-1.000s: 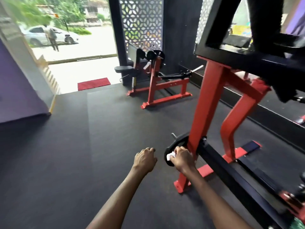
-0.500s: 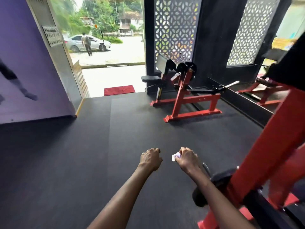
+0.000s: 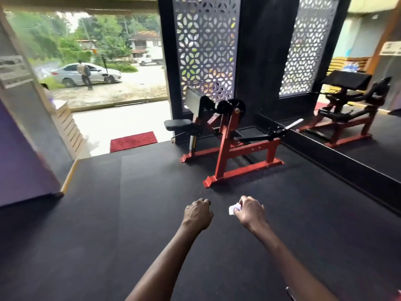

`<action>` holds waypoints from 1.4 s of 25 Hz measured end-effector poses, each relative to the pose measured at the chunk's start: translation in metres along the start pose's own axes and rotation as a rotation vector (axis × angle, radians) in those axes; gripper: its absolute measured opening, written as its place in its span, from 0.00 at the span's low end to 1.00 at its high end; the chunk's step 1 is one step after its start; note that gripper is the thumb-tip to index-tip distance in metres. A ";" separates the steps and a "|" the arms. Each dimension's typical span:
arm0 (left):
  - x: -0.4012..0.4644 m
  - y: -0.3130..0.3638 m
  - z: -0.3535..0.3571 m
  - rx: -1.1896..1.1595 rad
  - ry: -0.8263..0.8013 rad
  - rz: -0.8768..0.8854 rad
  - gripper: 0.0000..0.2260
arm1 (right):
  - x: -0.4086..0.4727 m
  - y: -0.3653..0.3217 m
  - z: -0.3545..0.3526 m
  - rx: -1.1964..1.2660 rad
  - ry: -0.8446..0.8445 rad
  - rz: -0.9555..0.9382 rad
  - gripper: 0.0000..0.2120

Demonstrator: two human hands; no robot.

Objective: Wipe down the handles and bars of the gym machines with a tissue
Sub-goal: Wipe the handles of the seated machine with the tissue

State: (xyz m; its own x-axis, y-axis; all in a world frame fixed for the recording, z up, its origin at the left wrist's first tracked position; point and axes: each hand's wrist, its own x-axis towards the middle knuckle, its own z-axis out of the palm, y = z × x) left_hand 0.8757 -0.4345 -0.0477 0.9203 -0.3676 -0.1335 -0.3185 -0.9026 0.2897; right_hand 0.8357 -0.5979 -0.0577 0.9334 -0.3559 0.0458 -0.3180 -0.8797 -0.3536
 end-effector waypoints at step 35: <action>0.996 0.501 0.012 -0.045 -0.030 0.582 0.15 | 0.890 0.466 -0.158 -0.134 0.222 0.449 0.12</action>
State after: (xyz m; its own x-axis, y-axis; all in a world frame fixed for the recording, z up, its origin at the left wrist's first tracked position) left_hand 1.6301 -1.2555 -0.0472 0.5897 -0.8069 0.0328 -0.7592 -0.5401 0.3632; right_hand 1.4921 -1.3747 -0.0338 0.6470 -0.7531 0.1192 -0.7111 -0.6524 -0.2621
